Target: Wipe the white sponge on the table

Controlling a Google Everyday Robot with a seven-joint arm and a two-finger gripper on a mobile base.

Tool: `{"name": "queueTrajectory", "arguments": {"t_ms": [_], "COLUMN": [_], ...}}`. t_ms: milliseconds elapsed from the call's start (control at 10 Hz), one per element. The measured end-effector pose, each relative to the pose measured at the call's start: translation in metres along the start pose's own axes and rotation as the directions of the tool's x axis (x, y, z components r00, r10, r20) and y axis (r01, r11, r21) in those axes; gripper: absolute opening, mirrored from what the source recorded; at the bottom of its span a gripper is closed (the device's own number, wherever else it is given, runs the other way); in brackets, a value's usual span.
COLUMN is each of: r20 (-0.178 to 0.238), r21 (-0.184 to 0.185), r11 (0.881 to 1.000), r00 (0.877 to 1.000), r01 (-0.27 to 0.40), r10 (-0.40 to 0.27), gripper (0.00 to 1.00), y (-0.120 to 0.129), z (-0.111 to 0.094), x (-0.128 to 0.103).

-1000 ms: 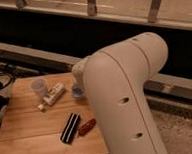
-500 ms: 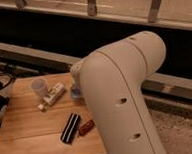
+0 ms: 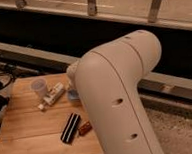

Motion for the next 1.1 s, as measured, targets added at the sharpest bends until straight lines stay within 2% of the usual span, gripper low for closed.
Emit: {"name": "queueTrajectory", "arguments": {"t_ms": [300,600,700,800,1100], "r20": [0.017,0.091,0.12,0.135,0.143], "r21": [-0.012,-0.075,-0.096,-0.111,-0.15], "r11": [1.0,0.994,0.99,0.986,0.977], "r00": [1.0,0.992,0.986,0.982,0.974], "r01": [-0.013,-0.077,-0.101,-0.121,-0.154], "r10": [0.013,0.084,0.112,0.135,0.176], "gripper": [0.0,0.0,0.0,0.0,0.0], "y": [0.001,-0.012,-0.022,-0.03,-0.041], "z": [-0.001,-0.009,-0.014,-0.017,-0.018], "x": [-0.002,-0.041,-0.057,-0.066,-0.084]}}
